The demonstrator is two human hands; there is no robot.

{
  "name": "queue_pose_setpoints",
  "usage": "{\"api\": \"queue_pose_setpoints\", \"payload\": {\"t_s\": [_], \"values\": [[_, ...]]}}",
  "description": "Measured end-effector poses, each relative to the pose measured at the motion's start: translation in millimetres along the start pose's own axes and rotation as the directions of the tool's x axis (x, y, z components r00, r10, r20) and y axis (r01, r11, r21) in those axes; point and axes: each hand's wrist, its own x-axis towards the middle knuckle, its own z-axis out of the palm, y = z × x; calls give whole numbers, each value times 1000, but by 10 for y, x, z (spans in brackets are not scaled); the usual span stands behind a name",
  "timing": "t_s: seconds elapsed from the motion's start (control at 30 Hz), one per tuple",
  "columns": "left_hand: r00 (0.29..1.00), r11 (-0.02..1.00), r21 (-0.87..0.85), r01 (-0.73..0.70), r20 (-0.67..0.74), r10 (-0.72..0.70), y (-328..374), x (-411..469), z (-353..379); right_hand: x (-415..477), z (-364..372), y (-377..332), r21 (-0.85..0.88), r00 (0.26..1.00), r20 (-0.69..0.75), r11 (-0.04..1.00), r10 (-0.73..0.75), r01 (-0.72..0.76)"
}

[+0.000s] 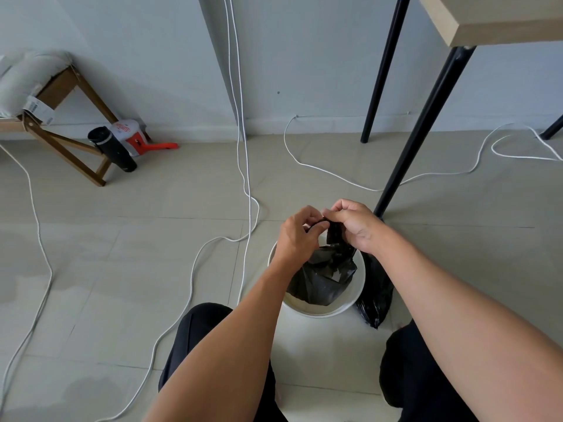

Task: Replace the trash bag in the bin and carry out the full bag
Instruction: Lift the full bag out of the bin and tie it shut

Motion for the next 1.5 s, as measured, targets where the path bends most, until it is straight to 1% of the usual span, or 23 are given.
{"api": "queue_pose_setpoints", "payload": {"t_s": [0.07, 0.1, 0.2, 0.3, 0.37, 0.5, 0.7, 0.83, 1.07, 1.2, 1.37, 1.5], "values": [[998, 994, -94, 56, -26, -59, -11, -3, -1, 16, -12, -5, -38, 1000, -13, 999, -16, 15], [995, 991, -110, 77, -55, -83, -26, 1, -5, 30, -24, -2, -55, 999, -37, 998, -24, 22], [972, 986, -54, 159, -170, -166, -97, 32, -73, 91, -107, 20, -139, 983, -173, 989, -65, 41], [916, 962, -99, 254, -294, -272, -260, 64, -285, 127, -339, 44, -237, 932, -347, 971, -106, 22], [873, 945, -92, 315, -363, -327, -394, 65, -468, 127, -534, 57, -278, 887, -447, 960, -114, -17], [818, 915, -97, 392, -417, -395, -526, 79, -675, 135, -737, 87, -327, 840, -526, 943, -131, -57], [769, 898, -139, 417, -472, -430, -512, 138, -825, 182, -736, 79, -358, 810, -568, 930, -144, -86], [750, 892, -143, 430, -494, -441, -564, 172, -1016, 189, -734, 27, -370, 787, -598, 923, -151, -104], [716, 868, -152, 474, -507, -480, -670, 163, -1271, 211, -544, 106, -401, 776, -608, 908, -166, -120], [711, 864, -167, 476, -504, -490, -710, 148, -1401, 268, -451, 131, -360, 792, -593, 928, -146, -99], [682, 846, -221, 485, -510, -524, -711, 158, -1602, 332, -331, 117, -375, 802, -575, 924, -164, -79], [658, 844, -223, 487, -542, -523, -672, 171, -1807, 381, -194, 53, -393, 815, -550, 918, -183, -59]]}}
